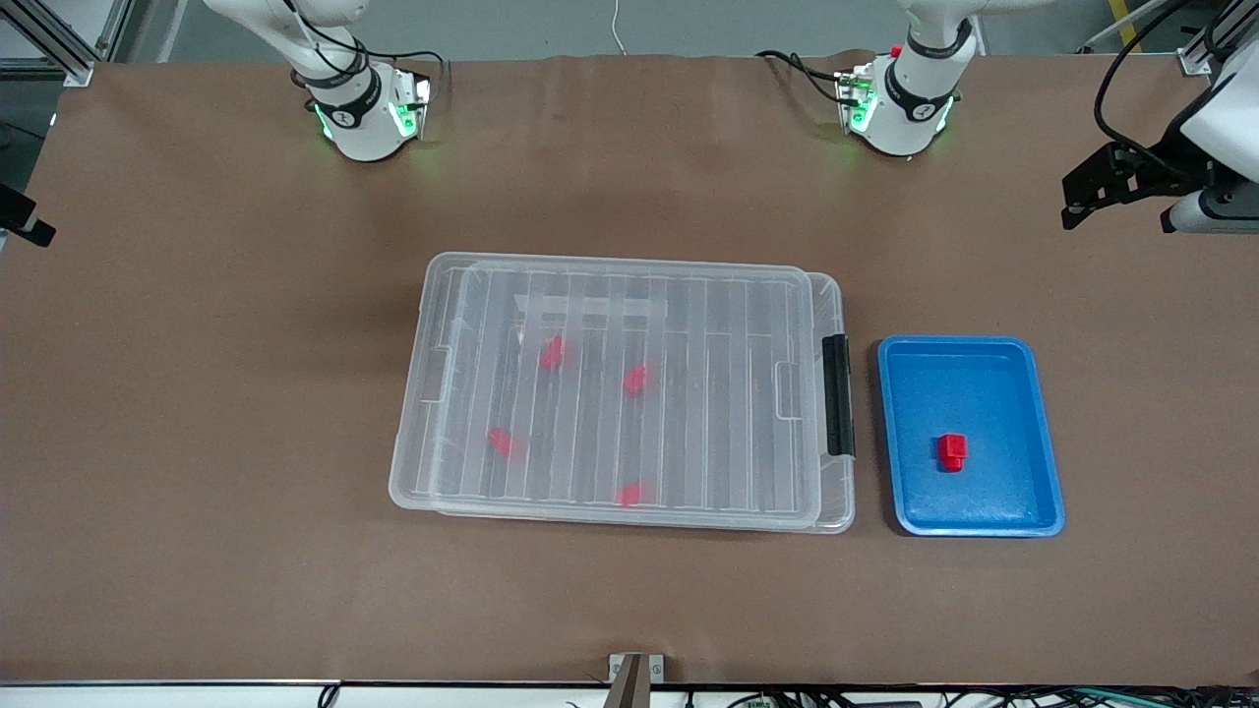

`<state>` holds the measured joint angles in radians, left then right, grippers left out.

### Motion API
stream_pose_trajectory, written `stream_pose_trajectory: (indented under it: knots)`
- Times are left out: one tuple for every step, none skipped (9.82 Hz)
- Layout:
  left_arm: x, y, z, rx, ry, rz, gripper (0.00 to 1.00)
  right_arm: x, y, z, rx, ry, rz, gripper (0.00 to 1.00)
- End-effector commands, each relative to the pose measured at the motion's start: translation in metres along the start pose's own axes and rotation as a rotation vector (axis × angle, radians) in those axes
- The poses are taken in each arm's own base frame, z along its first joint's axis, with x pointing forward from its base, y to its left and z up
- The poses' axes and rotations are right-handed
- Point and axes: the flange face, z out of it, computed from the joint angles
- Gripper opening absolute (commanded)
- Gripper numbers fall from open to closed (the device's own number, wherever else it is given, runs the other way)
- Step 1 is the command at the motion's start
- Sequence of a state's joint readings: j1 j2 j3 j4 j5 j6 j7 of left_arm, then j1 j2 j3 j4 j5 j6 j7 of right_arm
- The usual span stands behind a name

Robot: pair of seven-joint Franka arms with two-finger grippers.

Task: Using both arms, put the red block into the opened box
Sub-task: 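Reach the right gripper to the lid edge while the left gripper reaches the block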

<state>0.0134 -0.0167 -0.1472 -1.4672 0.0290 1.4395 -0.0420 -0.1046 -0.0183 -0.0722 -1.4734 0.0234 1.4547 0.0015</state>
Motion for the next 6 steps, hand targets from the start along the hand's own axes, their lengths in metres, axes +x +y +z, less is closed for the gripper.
stream_pose_trajectory:
  knots:
    - [0.005,0.0,0.014,-0.002,-0.04,-0.01,1.0,0.0,-0.001,-0.002,-0.01,-0.001,0.018,1.0]
    - [0.005,0.002,0.013,0.001,-0.036,-0.007,1.0,0.0,-0.001,-0.002,-0.01,-0.001,0.018,1.0]
    - [0.012,0.0,0.024,0.0,-0.053,-0.012,1.0,0.0,-0.002,-0.001,-0.01,-0.003,0.01,1.0]
    - [0.032,-0.004,0.053,-0.011,-0.091,-0.018,1.0,0.002,-0.021,0.002,-0.005,-0.01,-0.026,1.0]
    - [0.049,-0.007,0.081,-0.008,-0.118,-0.02,1.0,0.008,-0.054,0.013,0.001,-0.022,-0.086,1.0]
    - [0.071,-0.009,0.108,0.01,-0.096,-0.017,1.0,0.013,-0.098,0.03,0.001,-0.048,-0.156,1.0]
